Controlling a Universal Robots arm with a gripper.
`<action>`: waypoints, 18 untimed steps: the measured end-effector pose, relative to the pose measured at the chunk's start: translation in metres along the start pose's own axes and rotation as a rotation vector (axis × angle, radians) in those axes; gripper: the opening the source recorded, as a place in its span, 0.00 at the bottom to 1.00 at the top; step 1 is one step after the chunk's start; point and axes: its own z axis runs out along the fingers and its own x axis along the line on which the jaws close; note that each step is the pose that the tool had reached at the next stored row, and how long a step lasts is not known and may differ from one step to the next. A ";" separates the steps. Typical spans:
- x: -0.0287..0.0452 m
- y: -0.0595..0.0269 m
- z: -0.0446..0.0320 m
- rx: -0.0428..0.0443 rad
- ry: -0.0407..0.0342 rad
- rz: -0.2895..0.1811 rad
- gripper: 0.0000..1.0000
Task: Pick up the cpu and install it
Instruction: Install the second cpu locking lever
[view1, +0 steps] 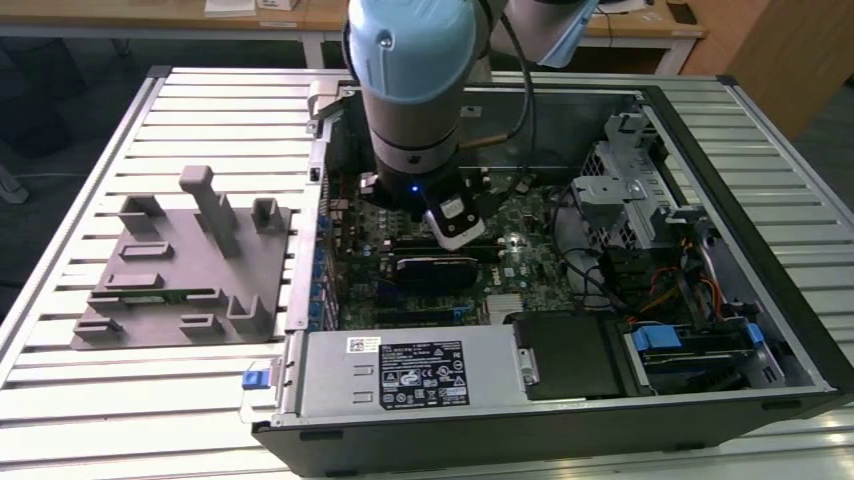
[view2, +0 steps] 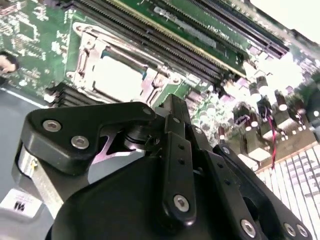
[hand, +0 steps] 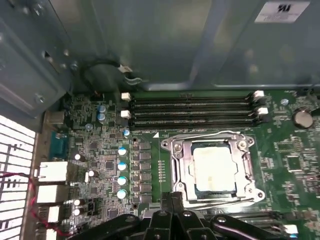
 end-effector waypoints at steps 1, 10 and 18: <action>0.0000 0.0006 -0.0017 0.0034 -0.0003 0.000 0.11; -0.0081 0.0024 -0.0027 0.0839 -0.0093 0.011 0.11; -0.0184 0.0102 0.0005 0.1191 -0.0127 0.014 0.11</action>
